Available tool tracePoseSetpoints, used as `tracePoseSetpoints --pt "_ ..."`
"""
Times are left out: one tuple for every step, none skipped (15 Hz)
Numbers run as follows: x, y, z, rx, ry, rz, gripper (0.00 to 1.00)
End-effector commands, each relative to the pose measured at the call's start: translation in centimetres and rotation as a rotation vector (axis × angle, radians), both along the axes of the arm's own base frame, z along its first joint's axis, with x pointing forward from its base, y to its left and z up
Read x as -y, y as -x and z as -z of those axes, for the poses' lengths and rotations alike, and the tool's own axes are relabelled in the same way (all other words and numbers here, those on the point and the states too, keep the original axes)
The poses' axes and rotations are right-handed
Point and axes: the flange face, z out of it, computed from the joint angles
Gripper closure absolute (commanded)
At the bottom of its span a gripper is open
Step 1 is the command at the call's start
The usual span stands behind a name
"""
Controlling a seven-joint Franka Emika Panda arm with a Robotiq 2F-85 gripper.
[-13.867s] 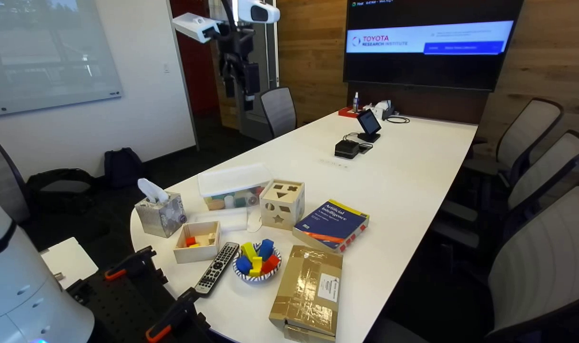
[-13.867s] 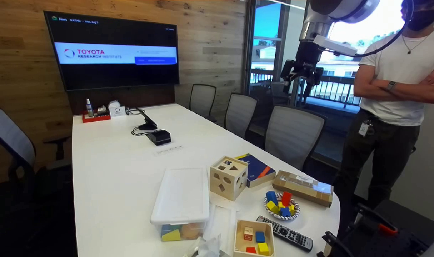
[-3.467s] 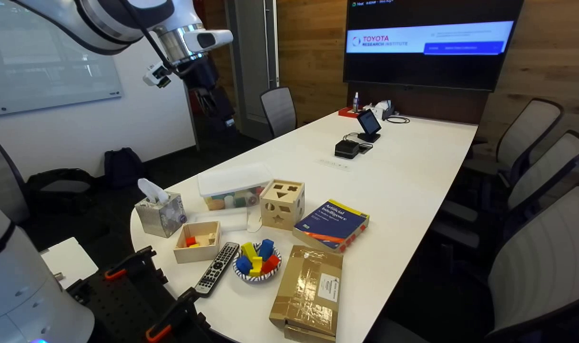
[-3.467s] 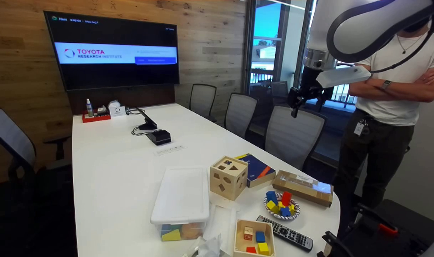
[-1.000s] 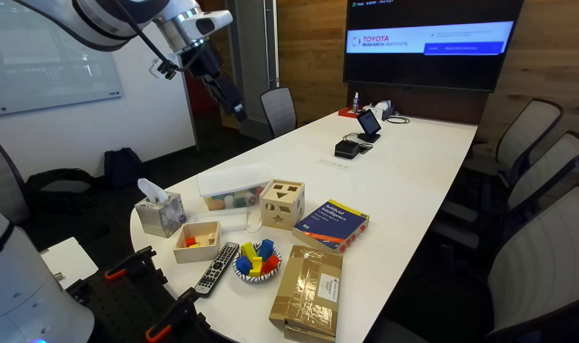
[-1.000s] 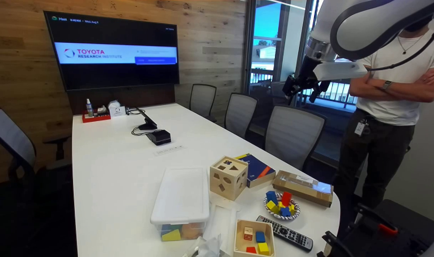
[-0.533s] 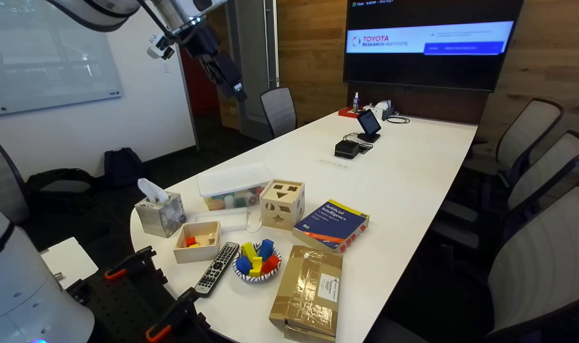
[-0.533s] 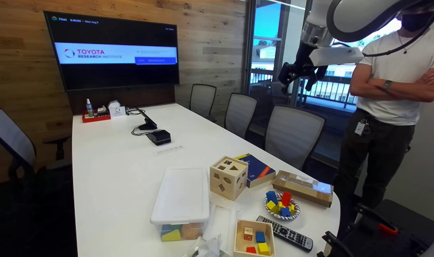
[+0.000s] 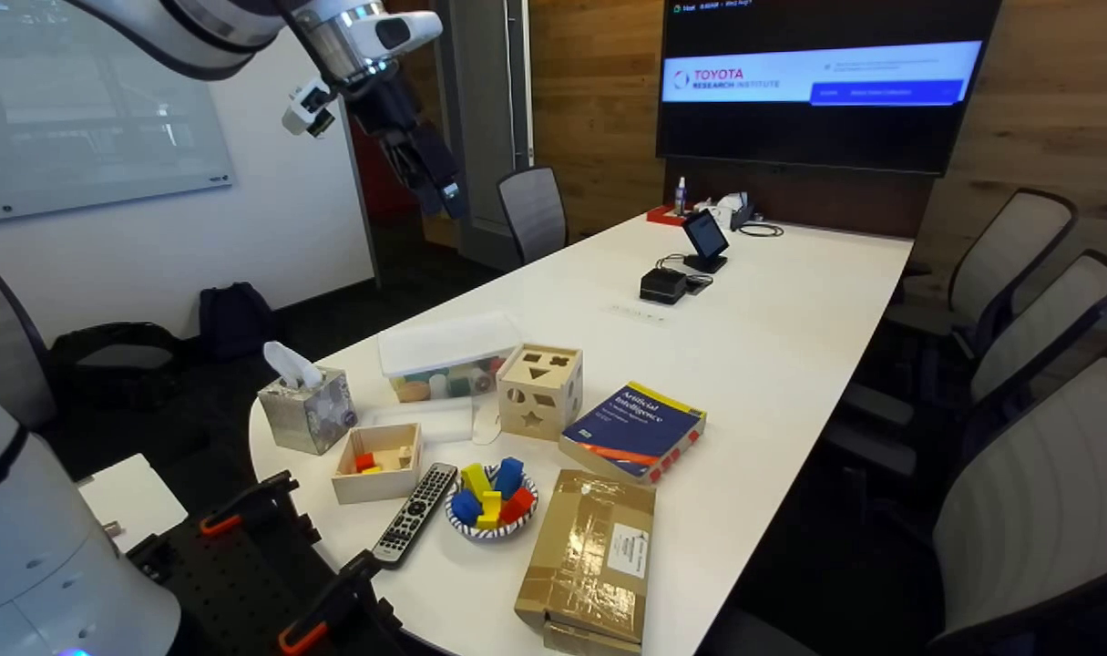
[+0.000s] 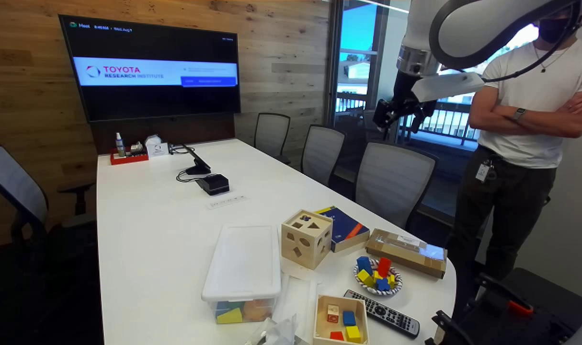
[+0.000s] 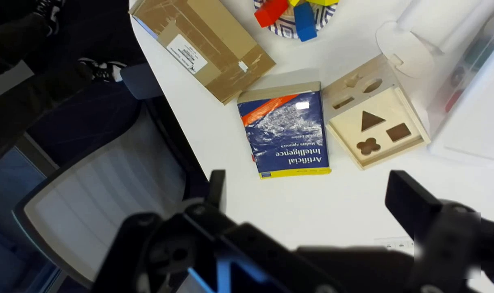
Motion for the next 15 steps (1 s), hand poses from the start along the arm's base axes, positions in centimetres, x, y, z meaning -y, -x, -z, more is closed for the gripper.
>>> tracePoseSetpoints --pt "0.3 -0.8 2.5 -0.070 0.046 0.022 0.00" --pt "0.4 -1.1 3.1 -0.083 0.053 0.028 0.00" --pt "0.5 -1.3 3.7 -0.097 0.059 0.032 0.00" --pt "0.7 -1.5 4.3 -0.109 0.064 0.036 0.00" --pt "0.9 -1.6 4.8 -0.121 0.069 0.044 0.00" --pt "1.0 -1.8 5.3 -0.134 0.073 0.046 0.00" --pt "1.1 -1.9 5.9 -0.144 0.079 0.052 0.00" --pt "1.1 -2.0 6.4 -0.156 0.083 0.053 0.00" --pt "1.1 -2.1 6.9 -0.167 0.086 0.059 0.00" --pt "1.2 -2.2 7.4 -0.180 0.093 0.063 0.00" --pt "1.3 -2.3 7.9 -0.189 0.098 0.070 0.00" --pt "1.4 -2.3 8.4 -0.201 0.103 0.073 0.00" --pt "1.5 -2.4 8.8 -0.211 0.107 0.082 0.00" --pt "1.6 -2.4 9.3 -0.223 0.113 0.086 0.00" --pt "1.7 -2.4 9.8 -0.231 0.119 0.093 0.00"
